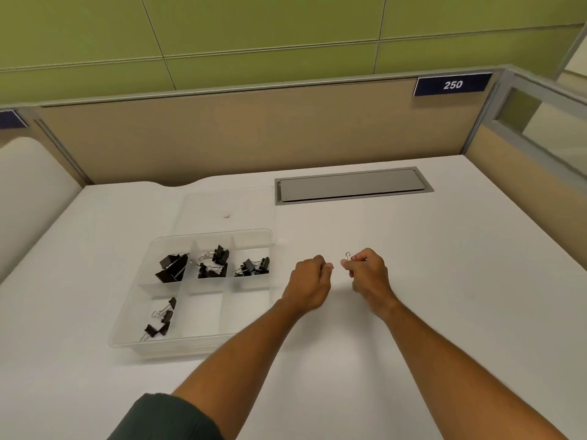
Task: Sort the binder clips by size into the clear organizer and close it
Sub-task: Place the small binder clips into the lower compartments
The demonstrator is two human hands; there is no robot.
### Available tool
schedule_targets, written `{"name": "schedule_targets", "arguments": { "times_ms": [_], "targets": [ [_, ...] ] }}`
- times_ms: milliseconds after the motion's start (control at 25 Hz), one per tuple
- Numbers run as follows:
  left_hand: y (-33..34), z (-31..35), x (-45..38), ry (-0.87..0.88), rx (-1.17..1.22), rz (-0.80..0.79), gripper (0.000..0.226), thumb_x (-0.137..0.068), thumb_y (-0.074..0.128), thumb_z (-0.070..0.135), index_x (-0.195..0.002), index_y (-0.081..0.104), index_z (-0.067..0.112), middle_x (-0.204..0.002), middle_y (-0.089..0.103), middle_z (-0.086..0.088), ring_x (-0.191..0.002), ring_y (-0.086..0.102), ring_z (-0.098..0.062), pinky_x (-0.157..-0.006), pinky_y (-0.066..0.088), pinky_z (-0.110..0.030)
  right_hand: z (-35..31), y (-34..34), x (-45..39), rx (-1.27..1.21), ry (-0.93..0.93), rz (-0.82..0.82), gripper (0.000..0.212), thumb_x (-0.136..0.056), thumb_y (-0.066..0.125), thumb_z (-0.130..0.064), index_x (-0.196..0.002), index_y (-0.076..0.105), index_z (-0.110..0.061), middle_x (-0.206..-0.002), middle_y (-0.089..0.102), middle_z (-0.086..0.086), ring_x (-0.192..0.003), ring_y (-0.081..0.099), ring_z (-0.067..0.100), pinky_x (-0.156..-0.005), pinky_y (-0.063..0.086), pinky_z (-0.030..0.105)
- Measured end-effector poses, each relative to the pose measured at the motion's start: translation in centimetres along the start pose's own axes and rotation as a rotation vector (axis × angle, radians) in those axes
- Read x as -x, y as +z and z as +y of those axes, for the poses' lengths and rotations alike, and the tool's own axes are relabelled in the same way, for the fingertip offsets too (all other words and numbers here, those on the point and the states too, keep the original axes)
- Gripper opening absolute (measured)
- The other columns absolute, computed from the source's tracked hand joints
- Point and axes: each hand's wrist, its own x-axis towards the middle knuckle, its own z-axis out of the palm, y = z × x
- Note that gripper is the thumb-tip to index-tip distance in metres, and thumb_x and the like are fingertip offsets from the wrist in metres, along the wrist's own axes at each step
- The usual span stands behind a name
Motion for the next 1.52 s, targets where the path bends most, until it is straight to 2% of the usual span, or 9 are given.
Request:
{"name": "schedule_targets", "arguments": {
  "times_ms": [200,360,560,720,920,1120,1320,1400,1520],
  "targets": [
    [-3.8,-1.5,1.6,-0.015,0.037,0.099,0.035,-0.1,0.039,0.029,-0.075,0.048,0.007,-0.067,0.056,-0.007,-0.067,0.052,-0.027,-0.063,0.041,-0.04,-1.6,3.7,1.7,-0.093,0.003,-0.095,0.018,-0.089,0.058,-0.014,-0.107,0.06,-0.018,-0.078,0.054,0.002,-0.068,0.047,0.015,-0.051,0.039,0.026],
    [-6.8,-3.1,3.1,-0.046,0.06,0.178,0.028,-0.101,0.036,0.03,-0.085,0.048,0.01,-0.071,0.056,-0.001,-0.072,0.053,-0.023,-0.064,0.038,-0.036,-2.3,6.7,2.7,0.005,-0.024,-0.148,0.023,-0.092,0.047,-0.013,-0.092,0.07,-0.014,-0.069,0.048,-0.002,-0.063,0.041,0.014,-0.05,0.035,0.027],
    [-10.4,-6.3,5.2,-0.077,0.074,0.303,0.021,-0.101,0.037,0.026,-0.089,0.047,0.013,-0.074,0.058,0.003,-0.071,0.054,-0.017,-0.064,0.037,-0.034,-3.5,10.4,4.4,0.034,-0.006,-0.119,0.028,-0.096,0.042,-0.026,-0.079,0.059,-0.013,-0.065,0.043,0.0,-0.057,0.036,0.015,-0.047,0.031,0.027],
    [-13.1,-10.0,6.9,-0.161,-0.026,0.389,0.019,-0.1,0.037,0.026,-0.087,0.045,0.015,-0.076,0.054,0.003,-0.071,0.051,-0.018,-0.063,0.035,-0.034,-3.4,12.6,5.2,0.103,-0.053,-0.105,0.034,-0.098,0.04,-0.035,-0.074,0.056,-0.017,-0.066,0.046,-0.002,-0.062,0.041,0.015,-0.057,0.034,0.028],
    [-14.2,-14.7,8.5,-0.147,-0.41,0.127,0.025,-0.101,0.036,0.029,-0.101,0.055,0.012,-0.097,0.053,-0.004,-0.083,0.057,-0.027,-0.077,0.046,-0.04,-3.2,14.8,5.9,0.131,-0.083,-0.107,0.035,-0.098,0.04,-0.034,-0.078,0.059,-0.014,-0.065,0.047,-0.005,-0.063,0.042,0.015,-0.06,0.035,0.028],
    [-14.2,-15.5,8.9,-0.124,-0.487,-0.06,0.042,-0.091,0.056,0.034,-0.128,0.05,0.016,-0.125,0.048,-0.008,-0.098,0.059,-0.027,-0.091,0.043,-0.038,-3.1,16.1,6.4,0.181,-0.118,-0.109,0.034,-0.098,0.041,-0.033,-0.087,0.063,-0.01,-0.067,0.053,-0.007,-0.062,0.046,0.013,-0.057,0.037,0.028],
    [-14.8,-15.7,9.1,-0.06,-0.475,-0.101,0.047,-0.084,0.058,0.04,-0.125,0.05,0.02,-0.125,0.049,-0.003,-0.086,0.061,-0.022,-0.08,0.048,-0.035,-3.5,17.8,7.2,0.302,-0.227,-0.171,0.029,-0.095,0.048,-0.032,-0.081,0.063,-0.011,-0.077,0.063,0.002,-0.068,0.052,0.014,-0.062,0.042,0.028],
    [-15.2,-15.8,9.2,-0.017,-0.504,-0.056,0.049,-0.081,0.057,0.042,-0.124,0.051,0.02,-0.123,0.051,-0.002,-0.089,0.06,-0.022,-0.081,0.046,-0.035,-3.4,18.7,7.2,0.392,-0.284,-0.239,0.028,-0.093,0.05,-0.033,-0.081,0.063,-0.012,-0.08,0.067,0.005,-0.07,0.057,0.016,-0.067,0.046,0.031],
    [-16.3,-16.1,9.3,0.032,-0.542,0.053,0.056,-0.075,0.051,0.048,-0.122,0.054,0.018,-0.118,0.053,-0.004,-0.1,0.054,-0.022,-0.085,0.041,-0.036,-3.4,20.0,7.5,0.562,-0.377,-0.368,0.033,-0.096,0.049,-0.033,-0.074,0.056,-0.009,-0.071,0.059,0.005,-0.065,0.05,0.016,-0.064,0.04,0.033]
  ]
}}
